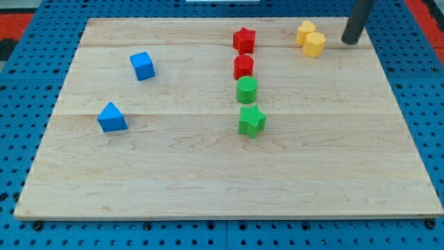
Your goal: Nudge the yellow hexagon a bit up
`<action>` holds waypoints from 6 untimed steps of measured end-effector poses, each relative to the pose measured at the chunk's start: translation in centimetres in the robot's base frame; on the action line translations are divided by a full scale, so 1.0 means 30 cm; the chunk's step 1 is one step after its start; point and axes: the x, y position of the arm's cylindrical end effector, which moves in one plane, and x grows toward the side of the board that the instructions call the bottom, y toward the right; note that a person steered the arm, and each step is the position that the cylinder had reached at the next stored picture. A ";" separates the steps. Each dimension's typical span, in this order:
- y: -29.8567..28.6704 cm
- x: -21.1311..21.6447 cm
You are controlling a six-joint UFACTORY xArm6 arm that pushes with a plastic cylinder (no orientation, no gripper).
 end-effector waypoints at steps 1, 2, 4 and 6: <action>-0.134 -0.006; -0.240 0.095; -0.246 0.312; -0.131 0.511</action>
